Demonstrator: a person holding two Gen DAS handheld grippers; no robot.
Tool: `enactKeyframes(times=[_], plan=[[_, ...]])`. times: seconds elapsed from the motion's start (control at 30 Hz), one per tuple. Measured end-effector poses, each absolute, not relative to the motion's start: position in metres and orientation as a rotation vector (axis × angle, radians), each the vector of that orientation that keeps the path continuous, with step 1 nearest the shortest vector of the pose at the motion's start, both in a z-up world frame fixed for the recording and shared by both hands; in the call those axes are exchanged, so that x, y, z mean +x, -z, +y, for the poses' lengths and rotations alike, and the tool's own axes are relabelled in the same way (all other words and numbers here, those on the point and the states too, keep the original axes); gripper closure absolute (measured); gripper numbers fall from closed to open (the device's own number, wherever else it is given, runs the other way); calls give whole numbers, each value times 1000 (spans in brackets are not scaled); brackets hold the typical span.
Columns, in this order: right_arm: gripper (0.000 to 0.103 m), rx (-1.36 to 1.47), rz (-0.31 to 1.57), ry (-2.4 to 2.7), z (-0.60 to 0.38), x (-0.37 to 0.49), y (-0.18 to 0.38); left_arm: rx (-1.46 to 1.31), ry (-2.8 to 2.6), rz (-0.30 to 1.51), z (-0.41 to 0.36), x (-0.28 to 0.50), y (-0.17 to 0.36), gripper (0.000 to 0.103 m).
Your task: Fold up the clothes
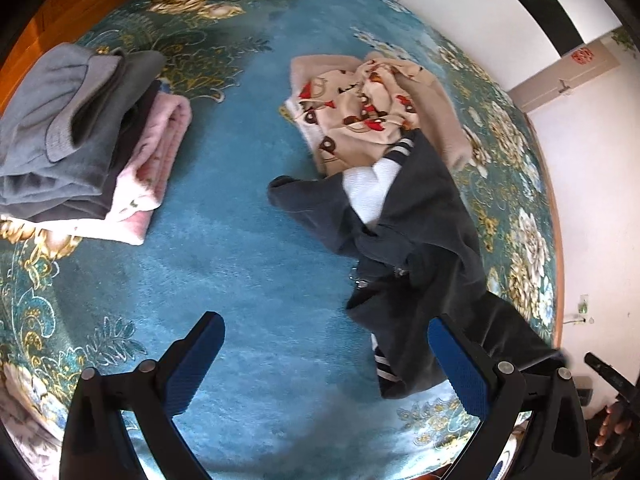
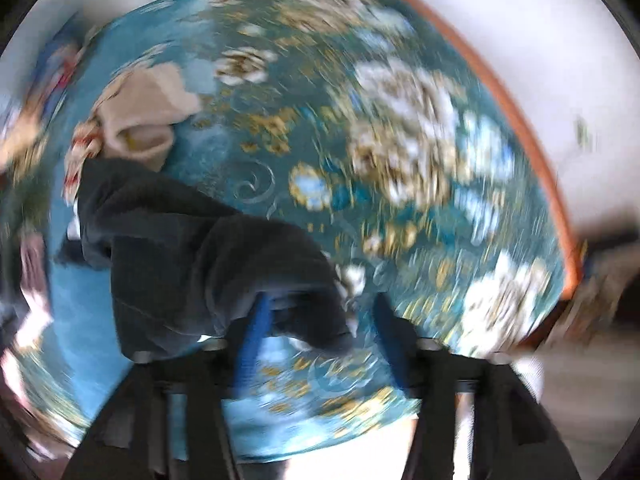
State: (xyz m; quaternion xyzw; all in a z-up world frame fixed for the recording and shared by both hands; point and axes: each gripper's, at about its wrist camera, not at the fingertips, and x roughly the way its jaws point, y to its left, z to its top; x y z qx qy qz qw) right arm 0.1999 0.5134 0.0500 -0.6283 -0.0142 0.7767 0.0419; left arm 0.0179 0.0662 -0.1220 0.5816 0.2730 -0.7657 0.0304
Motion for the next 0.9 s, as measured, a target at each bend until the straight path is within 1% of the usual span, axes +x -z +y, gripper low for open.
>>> enactKeyframes(times=[0.07,0.13,0.23,0.3,0.33,0.4,0.43,0.53,0.6,0.63,0.67,0.7,0.73,0.77,0.8,0.9], plan=[[41,-1964,-135,-2460,482,191,-46,1797,2351,839,67,17,124,0],[37,-2110,-118,-2533,443,185,-28,1805,2349,832,70,17,124,0],[37,-2394,-137,-2547,368,187,15,1825,2348,794,74,18,124,0],[35,-2542,-239,-2529,318,195,48,1836,2338,769,75,20,125,0],[33,-2567,-309,-2513,302,198,62,1844,2330,765,74,20,125,0],[32,-2606,-448,-2475,272,204,90,1861,2318,751,73,19,125,0],[32,-2605,-560,-2447,261,205,105,1872,2318,738,72,16,125,0],[32,-2582,-744,-2338,252,195,136,1901,2323,693,71,5,125,0],[33,-2561,-856,-2262,246,188,157,1918,2342,661,72,-11,125,0],[34,-2558,-808,-2238,254,178,160,1933,2352,654,74,-20,126,0],[39,-2555,-745,-2216,263,168,162,1953,2359,656,76,-31,129,0],[56,-2552,-682,-2193,272,158,165,1978,2363,671,79,-45,132,0],[77,-2544,-619,-2184,286,146,163,1996,2359,685,82,-59,138,0],[86,-2535,-555,-2177,300,134,161,2012,2353,698,86,-72,144,0],[92,-2525,-492,-2169,315,122,160,2027,2347,711,89,-86,150,0],[93,-2452,-299,-2184,369,83,141,2089,2300,722,104,-124,175,0]])
